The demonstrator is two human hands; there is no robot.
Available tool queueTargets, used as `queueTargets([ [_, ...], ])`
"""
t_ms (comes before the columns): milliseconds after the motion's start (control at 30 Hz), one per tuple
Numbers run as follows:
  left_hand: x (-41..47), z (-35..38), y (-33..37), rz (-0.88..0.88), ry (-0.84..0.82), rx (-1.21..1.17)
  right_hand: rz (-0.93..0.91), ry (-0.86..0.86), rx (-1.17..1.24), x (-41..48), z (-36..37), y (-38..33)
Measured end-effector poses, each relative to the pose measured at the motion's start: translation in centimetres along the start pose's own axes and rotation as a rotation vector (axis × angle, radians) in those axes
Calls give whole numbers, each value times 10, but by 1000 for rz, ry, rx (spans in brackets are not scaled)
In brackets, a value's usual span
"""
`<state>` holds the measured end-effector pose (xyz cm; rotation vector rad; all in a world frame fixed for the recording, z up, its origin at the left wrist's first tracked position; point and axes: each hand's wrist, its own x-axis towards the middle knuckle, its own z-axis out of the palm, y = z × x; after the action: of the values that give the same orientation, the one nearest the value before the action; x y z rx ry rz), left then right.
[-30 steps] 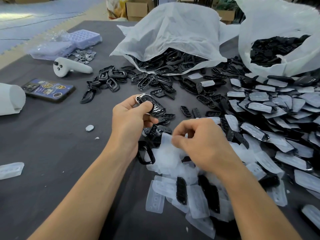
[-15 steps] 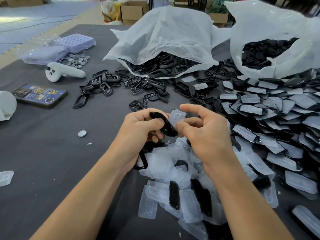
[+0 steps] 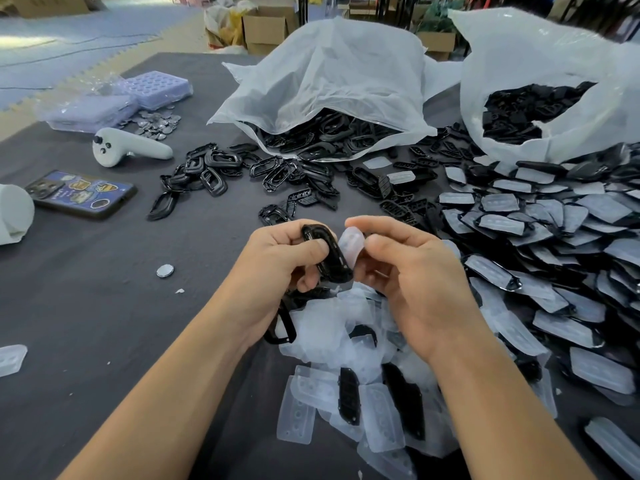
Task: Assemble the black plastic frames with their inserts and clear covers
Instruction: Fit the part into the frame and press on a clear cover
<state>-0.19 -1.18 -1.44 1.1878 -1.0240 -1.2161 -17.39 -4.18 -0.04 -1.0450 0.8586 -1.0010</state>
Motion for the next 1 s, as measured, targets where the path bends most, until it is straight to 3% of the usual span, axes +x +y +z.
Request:
queueTargets([
  [233, 0, -1, -1, -49, -52, 3, -34, -267, -185, 0, -13, -5],
  [500, -3, 4, -1, -101, -33, -23, 2, 11, -15, 3, -16, -4],
  [633, -3, 9, -1, -89, 72, 44, 8, -49, 152, 2, -25, -10],
  [767, -5, 13, -1, -38, 111, 211, -70, -138, -120, -1, -17, -7],
  [1000, -5, 8, -1, 19, 28, 367, -318, 95, -703, -2, -8, 2],
])
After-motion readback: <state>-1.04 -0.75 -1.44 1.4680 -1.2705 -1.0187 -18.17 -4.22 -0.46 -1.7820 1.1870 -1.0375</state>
